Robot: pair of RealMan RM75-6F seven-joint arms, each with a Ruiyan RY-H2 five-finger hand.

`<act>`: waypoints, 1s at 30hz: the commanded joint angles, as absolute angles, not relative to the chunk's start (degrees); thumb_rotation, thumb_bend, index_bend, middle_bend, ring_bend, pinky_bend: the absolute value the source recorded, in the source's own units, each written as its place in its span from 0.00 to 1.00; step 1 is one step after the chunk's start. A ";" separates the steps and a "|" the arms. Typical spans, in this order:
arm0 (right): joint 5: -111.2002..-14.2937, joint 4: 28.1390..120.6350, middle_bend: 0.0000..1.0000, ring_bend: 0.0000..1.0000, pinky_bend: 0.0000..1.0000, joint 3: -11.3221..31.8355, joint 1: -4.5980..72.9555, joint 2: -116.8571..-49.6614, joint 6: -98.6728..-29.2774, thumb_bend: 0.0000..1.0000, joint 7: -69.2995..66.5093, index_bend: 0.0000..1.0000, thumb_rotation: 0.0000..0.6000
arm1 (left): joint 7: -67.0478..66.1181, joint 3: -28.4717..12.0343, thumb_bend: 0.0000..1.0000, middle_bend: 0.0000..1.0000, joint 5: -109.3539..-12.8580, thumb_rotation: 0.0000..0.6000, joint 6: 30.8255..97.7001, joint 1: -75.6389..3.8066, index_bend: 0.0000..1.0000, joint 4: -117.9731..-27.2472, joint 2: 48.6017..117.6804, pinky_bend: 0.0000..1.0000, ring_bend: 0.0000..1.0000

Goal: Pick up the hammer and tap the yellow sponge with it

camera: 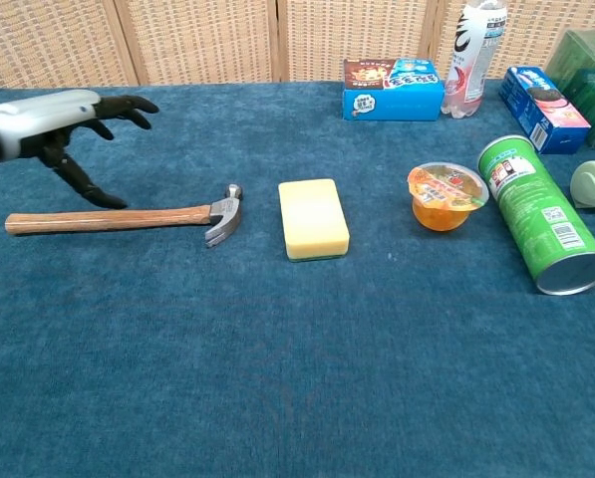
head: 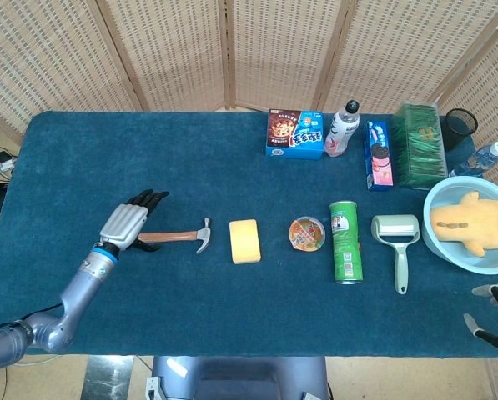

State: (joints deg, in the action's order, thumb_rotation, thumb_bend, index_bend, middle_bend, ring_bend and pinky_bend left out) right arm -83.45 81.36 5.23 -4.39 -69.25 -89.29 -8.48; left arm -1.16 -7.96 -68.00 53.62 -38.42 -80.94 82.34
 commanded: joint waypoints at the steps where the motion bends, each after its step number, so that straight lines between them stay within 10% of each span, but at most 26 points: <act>1: -83.82 81.19 0.44 0.47 0.39 5.21 -3.72 -69.32 -88.59 0.25 -8.57 0.41 1.00 | -1.37 -6.54 0.13 0.11 -68.84 1.00 58.02 -34.65 0.00 -86.29 78.18 0.14 0.01; 30: -91.84 84.12 0.44 0.47 0.39 3.89 3.36 -69.48 -86.33 0.25 -6.55 0.41 1.00 | -4.62 4.72 0.19 0.18 -81.58 1.00 88.43 -8.63 0.10 -105.26 62.58 0.15 0.10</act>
State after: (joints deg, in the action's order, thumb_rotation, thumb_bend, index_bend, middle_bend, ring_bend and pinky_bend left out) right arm -91.82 84.09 3.92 3.32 -69.51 -86.37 -6.58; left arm -4.37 4.53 -81.13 87.84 -9.09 -105.21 62.72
